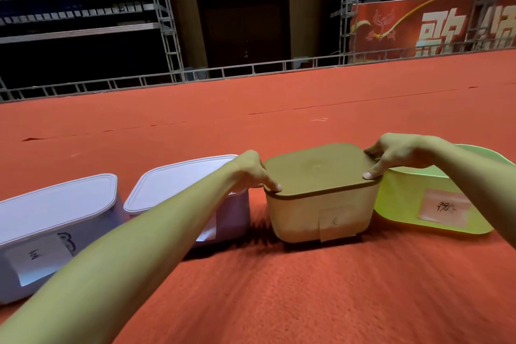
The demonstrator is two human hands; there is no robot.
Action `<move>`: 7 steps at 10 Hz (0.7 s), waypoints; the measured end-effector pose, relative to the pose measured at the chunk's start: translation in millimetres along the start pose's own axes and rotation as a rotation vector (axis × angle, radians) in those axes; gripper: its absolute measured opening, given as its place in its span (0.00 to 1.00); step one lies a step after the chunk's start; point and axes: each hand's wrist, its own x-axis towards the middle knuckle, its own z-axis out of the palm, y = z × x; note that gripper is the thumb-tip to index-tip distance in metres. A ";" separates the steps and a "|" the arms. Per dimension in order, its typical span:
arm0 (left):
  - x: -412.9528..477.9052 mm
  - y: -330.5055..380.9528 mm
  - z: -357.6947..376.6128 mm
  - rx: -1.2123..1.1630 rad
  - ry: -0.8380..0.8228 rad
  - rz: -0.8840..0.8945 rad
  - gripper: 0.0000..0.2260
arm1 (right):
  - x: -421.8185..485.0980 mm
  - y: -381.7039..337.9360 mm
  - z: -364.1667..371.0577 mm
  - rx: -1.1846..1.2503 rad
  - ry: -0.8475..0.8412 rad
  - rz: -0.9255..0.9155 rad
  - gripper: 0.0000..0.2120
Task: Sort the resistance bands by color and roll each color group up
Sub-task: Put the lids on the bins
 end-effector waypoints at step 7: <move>4.5 18.8 -11.8 0.437 -0.005 0.002 0.25 | 11.1 -20.3 3.9 -0.241 -0.023 0.127 0.18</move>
